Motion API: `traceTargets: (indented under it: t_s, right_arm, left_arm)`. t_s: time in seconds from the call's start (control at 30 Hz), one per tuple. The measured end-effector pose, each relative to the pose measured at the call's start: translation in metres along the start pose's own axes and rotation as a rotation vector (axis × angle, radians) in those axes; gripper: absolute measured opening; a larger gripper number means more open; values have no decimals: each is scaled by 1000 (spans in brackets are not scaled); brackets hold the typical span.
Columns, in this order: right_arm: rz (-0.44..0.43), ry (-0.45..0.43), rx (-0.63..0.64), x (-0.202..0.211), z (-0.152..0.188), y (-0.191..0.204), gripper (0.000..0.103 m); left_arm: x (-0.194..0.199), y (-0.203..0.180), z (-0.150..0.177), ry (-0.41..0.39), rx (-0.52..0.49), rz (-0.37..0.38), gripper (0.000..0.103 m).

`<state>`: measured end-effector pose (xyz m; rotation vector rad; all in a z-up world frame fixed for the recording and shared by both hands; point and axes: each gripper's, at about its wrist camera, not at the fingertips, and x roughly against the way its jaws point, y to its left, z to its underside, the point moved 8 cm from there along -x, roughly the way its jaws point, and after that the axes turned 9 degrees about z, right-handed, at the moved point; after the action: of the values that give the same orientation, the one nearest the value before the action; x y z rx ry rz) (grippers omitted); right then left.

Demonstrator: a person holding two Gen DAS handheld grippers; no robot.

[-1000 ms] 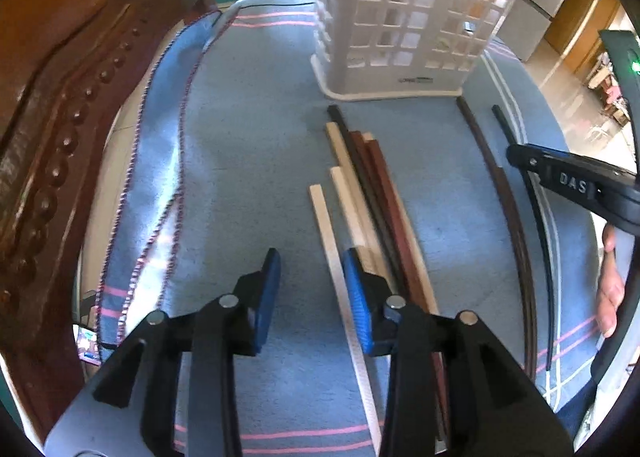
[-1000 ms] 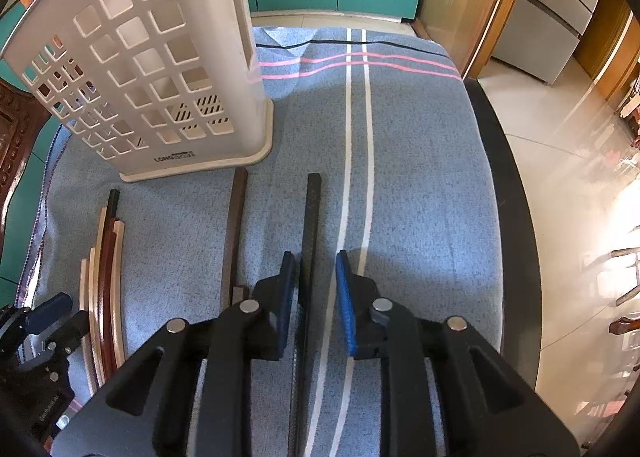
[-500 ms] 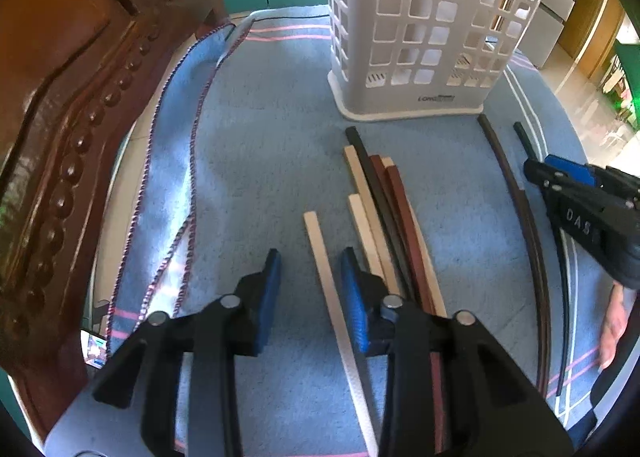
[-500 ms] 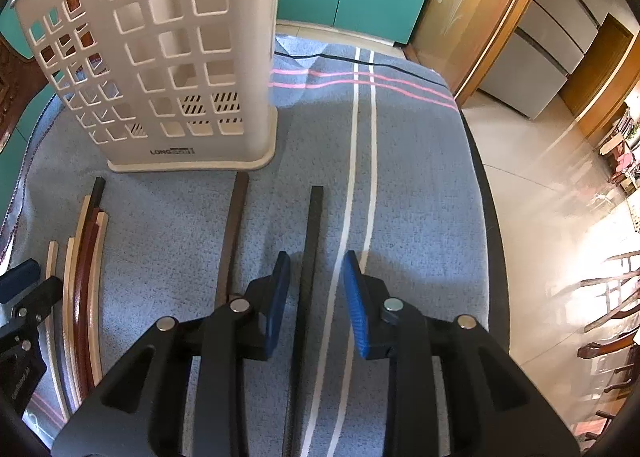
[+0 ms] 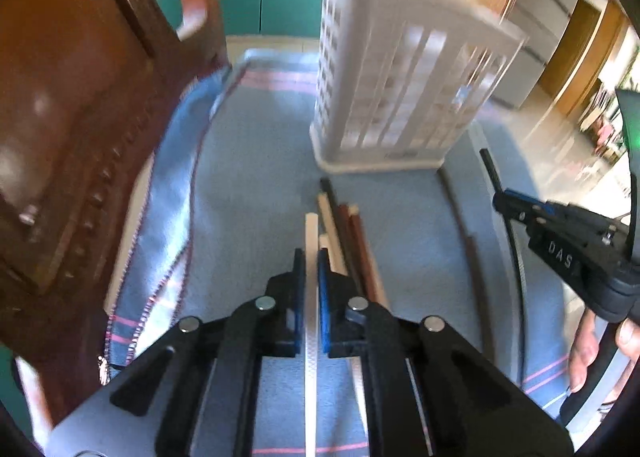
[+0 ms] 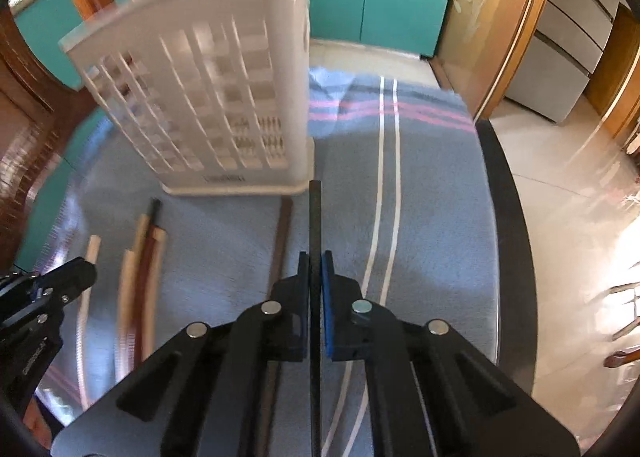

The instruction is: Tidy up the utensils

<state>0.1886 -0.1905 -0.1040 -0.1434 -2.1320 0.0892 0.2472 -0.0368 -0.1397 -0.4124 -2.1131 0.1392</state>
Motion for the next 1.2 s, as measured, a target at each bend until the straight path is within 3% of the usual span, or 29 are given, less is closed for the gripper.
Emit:
traceTargets:
  t_s: [0.27, 0.53, 1.2]
  right_arm:
    - [-83, -151, -13, 85, -7, -15, 6]
    - [-120, -265, -39, 142, -10, -32, 6]
    - [-154, -381, -84, 193, -28, -48, 6]
  left_arm:
    - [62, -24, -16, -156, -45, 55, 7]
    - [117, -43, -29, -299, -83, 81, 7]
    - [175, -70, -55, -423, -98, 109, 7]
